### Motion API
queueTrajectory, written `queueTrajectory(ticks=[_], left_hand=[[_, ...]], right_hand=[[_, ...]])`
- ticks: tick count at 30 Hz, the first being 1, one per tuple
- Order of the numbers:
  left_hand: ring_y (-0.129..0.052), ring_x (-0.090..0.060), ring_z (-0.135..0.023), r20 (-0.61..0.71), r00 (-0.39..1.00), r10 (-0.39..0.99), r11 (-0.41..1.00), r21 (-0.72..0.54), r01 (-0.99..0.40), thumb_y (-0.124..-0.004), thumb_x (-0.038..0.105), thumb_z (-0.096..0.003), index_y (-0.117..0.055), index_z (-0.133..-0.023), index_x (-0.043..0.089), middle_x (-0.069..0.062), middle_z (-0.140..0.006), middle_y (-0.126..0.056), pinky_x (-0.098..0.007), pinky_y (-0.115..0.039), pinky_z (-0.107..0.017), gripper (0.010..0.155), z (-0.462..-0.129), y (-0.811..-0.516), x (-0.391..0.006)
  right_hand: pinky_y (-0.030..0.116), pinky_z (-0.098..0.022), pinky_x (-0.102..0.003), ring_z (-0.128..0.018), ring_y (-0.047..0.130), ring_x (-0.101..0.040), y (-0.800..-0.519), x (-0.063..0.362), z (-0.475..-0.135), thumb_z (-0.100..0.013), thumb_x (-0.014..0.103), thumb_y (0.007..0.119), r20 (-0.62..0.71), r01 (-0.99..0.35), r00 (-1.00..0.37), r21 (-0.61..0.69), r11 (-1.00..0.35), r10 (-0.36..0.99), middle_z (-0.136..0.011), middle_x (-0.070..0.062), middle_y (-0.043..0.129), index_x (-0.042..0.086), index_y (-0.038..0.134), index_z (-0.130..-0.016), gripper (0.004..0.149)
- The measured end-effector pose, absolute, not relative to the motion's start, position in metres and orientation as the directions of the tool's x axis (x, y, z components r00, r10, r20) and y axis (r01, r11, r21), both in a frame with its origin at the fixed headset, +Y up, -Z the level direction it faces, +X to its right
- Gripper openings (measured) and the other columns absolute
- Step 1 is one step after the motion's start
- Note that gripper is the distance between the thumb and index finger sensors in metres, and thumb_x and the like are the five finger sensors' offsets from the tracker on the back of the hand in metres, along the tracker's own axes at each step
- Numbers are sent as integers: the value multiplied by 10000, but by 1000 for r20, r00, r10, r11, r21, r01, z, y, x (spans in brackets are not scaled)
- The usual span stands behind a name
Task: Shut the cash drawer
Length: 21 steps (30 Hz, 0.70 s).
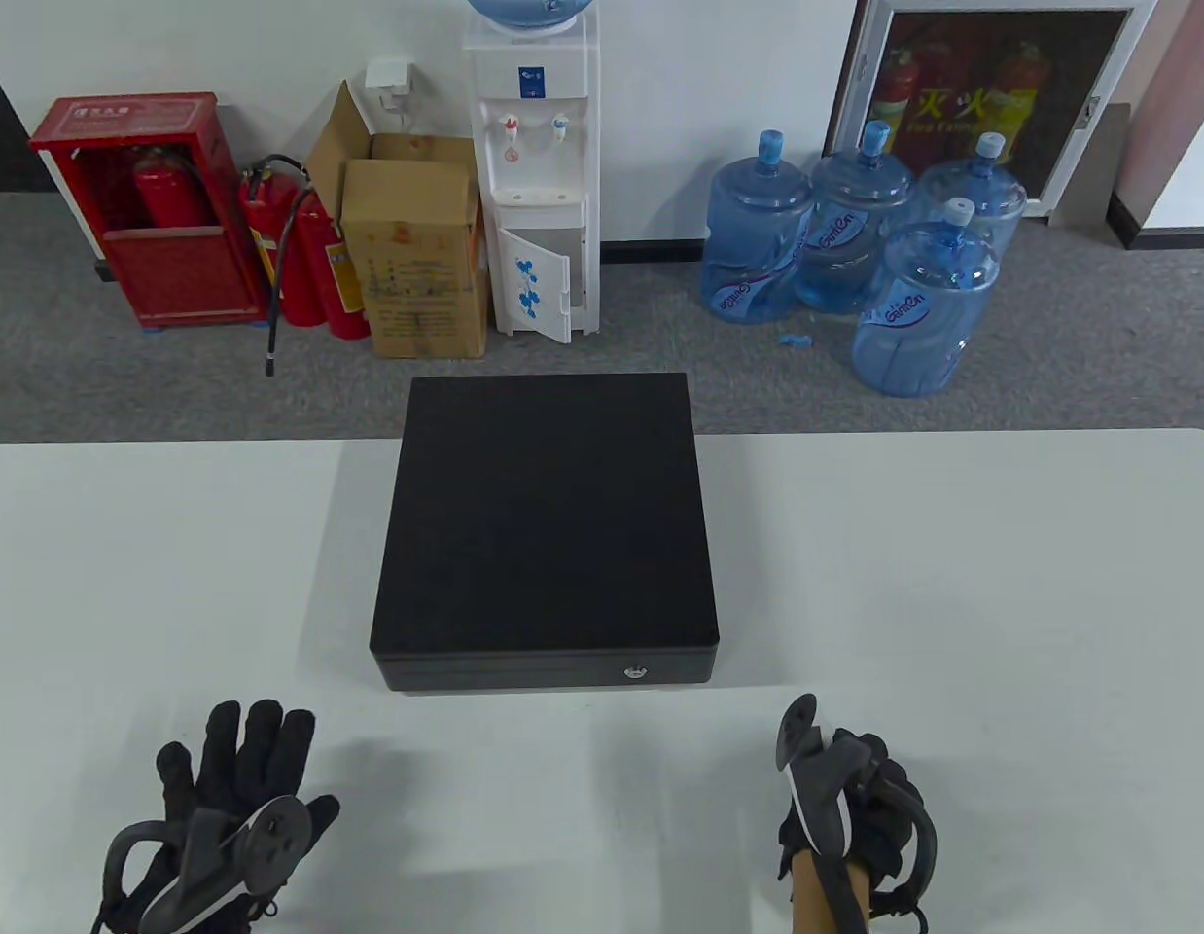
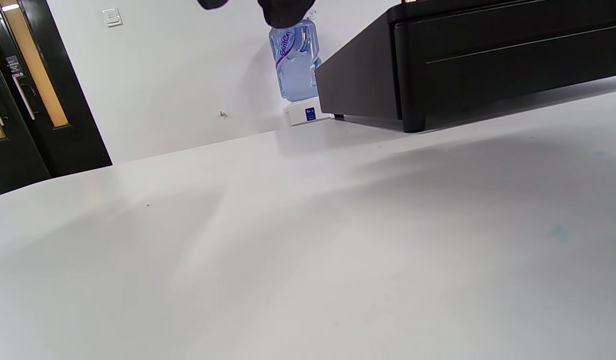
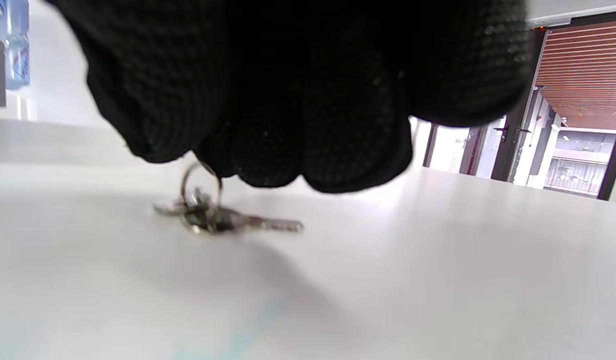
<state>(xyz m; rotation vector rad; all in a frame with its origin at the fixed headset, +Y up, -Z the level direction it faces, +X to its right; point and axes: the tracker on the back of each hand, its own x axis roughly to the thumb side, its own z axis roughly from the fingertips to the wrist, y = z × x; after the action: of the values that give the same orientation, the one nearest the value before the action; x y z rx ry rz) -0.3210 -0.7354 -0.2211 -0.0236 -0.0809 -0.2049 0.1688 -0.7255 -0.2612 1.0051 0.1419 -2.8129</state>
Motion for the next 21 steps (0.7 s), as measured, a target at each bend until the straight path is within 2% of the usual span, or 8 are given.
queueTrajectory(ticks=[4,6,13,17,21], left_hand=[[-263,-445,-1202,84,976,-202,979,-13,204,-443,698,-501,-175,-1181,300,-102,-1305,-321,-748,-314,-759,832,-221,-735,-321],[-264,-446,-1202,84,975,-203,979,-12,205,-443,698,-501,-175,-1181,300,-102,-1305,-322,-748,-313,-759,832,-221,-735,-321],[-263,-447,-1201,82,976,-200,980,2,201,-444,698,-501,-176,-1181,300,-104,-1304,-322,-748,-313,-759,832,-220,-734,-321],[-261,-447,-1201,81,976,-203,979,6,203,-444,698,-501,-175,-1181,300,-102,-1305,-317,-748,-312,-759,832,-220,-734,-321],[-261,-446,-1201,80,974,-210,978,14,210,-444,698,-500,-177,-1181,300,-103,-1305,-318,-749,-312,-759,833,-220,-733,-321]], right_hand=[[894,-411,-420,-451,1063,-176,-711,156,-254,-345,467,867,-595,198,-799,-133,-971,-81,-710,48,1024,324,945,-729,417],[889,-446,-431,-520,1063,-185,-705,149,-251,-368,493,816,-574,203,-816,-177,-963,-67,-762,66,1002,336,921,-758,433],[855,-551,-460,-733,1015,-192,-689,125,-239,-399,532,738,-445,117,-893,-377,-919,69,-904,89,932,366,859,-830,477],[795,-641,-490,-906,901,-186,-686,111,-234,-400,570,699,-334,40,-935,-435,-900,120,-1020,97,826,384,804,-884,529],[691,-717,-534,-1042,727,-198,-690,97,-233,-386,623,651,-234,-40,-960,-433,-900,155,-1123,88,670,393,700,-970,629]])
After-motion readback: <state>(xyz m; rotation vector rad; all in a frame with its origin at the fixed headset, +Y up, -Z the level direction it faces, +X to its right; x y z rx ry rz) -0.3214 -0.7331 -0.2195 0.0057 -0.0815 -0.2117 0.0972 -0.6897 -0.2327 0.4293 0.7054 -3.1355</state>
